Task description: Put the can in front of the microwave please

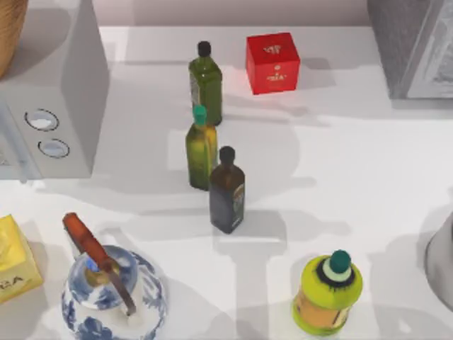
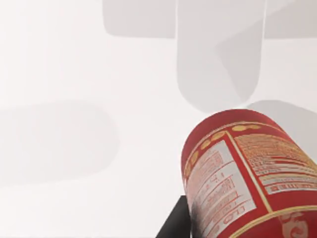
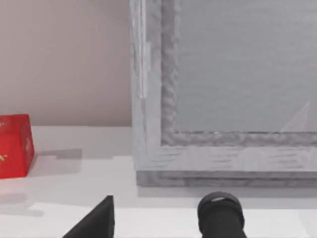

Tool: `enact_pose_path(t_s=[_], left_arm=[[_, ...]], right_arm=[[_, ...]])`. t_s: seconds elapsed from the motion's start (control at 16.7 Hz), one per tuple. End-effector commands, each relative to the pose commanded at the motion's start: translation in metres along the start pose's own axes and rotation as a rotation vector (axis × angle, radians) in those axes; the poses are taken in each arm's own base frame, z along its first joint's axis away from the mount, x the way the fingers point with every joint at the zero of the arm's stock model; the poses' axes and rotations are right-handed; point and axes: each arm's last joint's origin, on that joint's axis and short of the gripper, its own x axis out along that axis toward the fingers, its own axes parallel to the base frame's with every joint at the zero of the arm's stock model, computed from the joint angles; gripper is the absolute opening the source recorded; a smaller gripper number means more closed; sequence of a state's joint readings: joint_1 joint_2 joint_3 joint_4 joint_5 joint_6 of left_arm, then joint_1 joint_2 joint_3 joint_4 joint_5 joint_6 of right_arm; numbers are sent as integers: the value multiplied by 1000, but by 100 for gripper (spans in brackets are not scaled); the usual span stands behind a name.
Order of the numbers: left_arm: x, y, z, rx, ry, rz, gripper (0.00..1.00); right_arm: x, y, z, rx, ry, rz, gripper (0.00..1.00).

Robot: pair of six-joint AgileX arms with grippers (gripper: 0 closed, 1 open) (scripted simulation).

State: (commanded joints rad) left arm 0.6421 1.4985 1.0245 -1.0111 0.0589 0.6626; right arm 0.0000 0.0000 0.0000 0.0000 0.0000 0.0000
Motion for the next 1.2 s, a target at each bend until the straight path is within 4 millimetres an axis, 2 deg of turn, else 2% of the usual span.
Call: enact_pose_path(t_s=[0.42,1.2], left_arm=[[5,1,0,-3,0,-1,0],[5,1,0,-3,0,-1,98]], right_arm=[[0,0,0,0,0,0,100],[0,0,0,0,0,0,100]])
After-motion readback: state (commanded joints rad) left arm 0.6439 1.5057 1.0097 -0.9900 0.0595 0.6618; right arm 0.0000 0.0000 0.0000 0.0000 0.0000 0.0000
